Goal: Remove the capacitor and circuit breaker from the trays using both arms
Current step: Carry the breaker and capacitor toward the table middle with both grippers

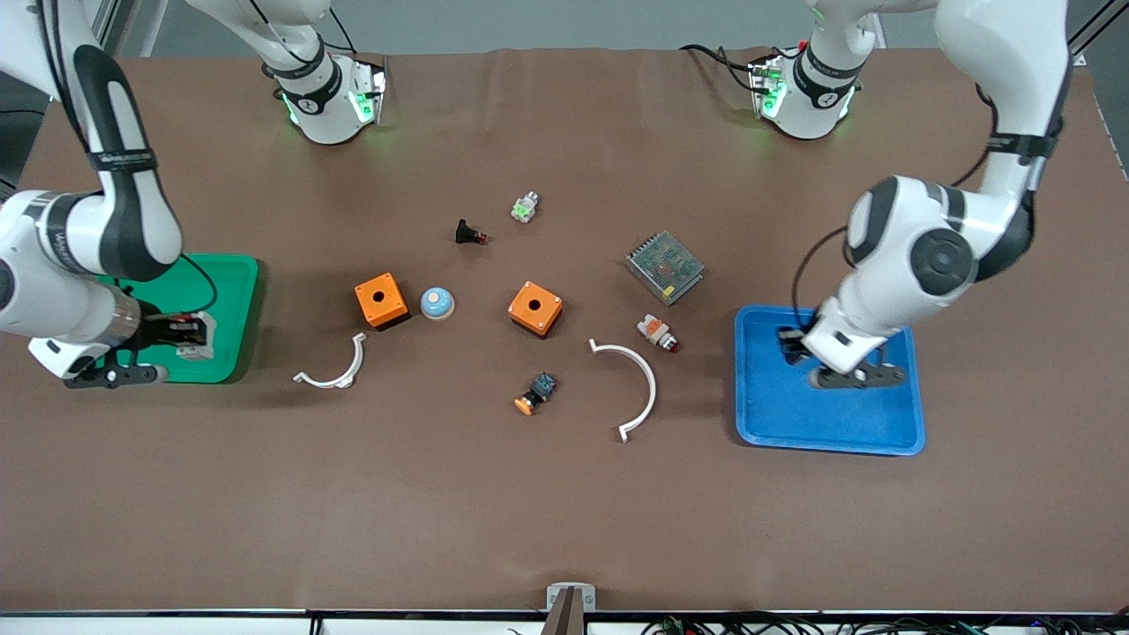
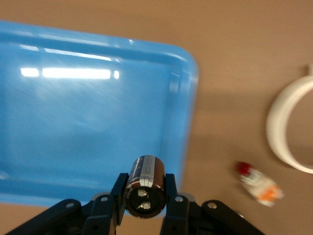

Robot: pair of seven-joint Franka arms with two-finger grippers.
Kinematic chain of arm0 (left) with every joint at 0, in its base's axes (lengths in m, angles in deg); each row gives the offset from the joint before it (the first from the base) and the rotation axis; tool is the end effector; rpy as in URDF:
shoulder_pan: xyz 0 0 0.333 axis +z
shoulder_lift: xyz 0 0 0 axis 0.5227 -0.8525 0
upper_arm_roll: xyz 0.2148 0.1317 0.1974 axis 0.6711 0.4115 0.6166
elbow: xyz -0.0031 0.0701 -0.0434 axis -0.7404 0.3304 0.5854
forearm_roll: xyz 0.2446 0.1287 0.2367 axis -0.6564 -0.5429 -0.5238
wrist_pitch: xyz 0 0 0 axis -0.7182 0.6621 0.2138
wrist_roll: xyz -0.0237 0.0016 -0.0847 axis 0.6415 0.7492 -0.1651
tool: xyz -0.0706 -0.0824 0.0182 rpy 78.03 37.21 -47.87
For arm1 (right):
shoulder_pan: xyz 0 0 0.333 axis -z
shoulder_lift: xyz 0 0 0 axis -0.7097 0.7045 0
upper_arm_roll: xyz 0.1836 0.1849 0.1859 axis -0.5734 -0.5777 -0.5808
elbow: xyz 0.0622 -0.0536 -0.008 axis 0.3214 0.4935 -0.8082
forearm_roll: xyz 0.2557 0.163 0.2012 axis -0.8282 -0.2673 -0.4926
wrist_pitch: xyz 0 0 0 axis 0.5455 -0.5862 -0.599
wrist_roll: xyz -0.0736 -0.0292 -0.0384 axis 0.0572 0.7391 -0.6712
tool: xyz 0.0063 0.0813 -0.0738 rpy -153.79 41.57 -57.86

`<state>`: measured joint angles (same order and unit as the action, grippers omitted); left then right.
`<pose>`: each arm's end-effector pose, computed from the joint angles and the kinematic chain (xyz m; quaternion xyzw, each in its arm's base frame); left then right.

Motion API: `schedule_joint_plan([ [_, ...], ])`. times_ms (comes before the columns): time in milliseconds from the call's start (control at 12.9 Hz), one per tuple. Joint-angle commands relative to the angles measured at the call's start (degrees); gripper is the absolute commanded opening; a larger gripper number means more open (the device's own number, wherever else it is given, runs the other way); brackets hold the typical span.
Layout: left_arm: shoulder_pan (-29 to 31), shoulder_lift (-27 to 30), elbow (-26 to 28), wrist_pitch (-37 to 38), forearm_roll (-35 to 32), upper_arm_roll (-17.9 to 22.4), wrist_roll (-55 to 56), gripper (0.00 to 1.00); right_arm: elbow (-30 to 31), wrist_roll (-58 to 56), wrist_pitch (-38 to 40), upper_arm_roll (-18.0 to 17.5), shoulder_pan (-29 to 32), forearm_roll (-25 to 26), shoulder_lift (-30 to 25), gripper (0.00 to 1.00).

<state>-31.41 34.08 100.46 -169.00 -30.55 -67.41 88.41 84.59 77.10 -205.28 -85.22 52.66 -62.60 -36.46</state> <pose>0.5648 -0.1839 0.3602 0.9985 0.0376 -0.0118 0.0375 0.5846 -0.0612 0.3497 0.9979 0.0084 -0.0559 0.0316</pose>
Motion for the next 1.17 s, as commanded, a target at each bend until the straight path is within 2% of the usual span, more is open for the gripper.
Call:
schedule_joint_plan([
  [0,-1.67,0.18,1.29,0.28,-0.86,-6.71,14.04,0.01,-3.45,14.56,0.49,-0.81,-6.19,-3.00,1.99,0.02],
  [78,-4.82,-0.34,1.46,-0.33,-0.86,-6.90,18.87,0.01,-5.55,17.57,0.32,-0.73,-8.30,-6.43,4.01,0.01],
  [233,-10.80,-2.36,1.47,-2.52,-0.86,-6.90,29.41,0.01,-9.33,23.46,-0.21,-0.73,-11.12,-9.44,8.05,0.01],
  [466,-19.06,-5.61,1.46,-8.23,-0.95,-6.64,43.58,0.01,-13.21,36.80,-3.36,-0.73,-17.70,-9.45,13.77,0.01],
  [544,-21.09,-7.10,1.29,-9.81,-2.35,-6.55,47.45,0.01,-13.22,39.90,-5.99,-0.73,-19.47,-9.45,15.35,0.01],
  [699,-24.17,-11.13,0.15,-11.05,-9.27,-6.73,57.72,0.01,-13.22,44.22,-8.99,-0.73,-21.84,-9.27,18.08,0.02],
  [854,-26.81,-15.27,-2.04,-11.15,-14.46,-6.64,67.13,0.01,-13.04,44.59,-11.02,-0.73,-22.64,-9.36,19.31,0.05],
  [1010,-27.78,-18.17,-3.45,-11.15,-15.28,-6.73,70.15,0.03,-13.04,44.59,-10.85,-0.64,-22.91,-9.45,19.76,0.16],
  [1087,-28.31,-18.97,-3.46,-11.15,-15.28,-6.47,70.25,0.12,-13.22,44.67,-10.50,-0.73,-22.56,-9.45,19.67,0.34],
])
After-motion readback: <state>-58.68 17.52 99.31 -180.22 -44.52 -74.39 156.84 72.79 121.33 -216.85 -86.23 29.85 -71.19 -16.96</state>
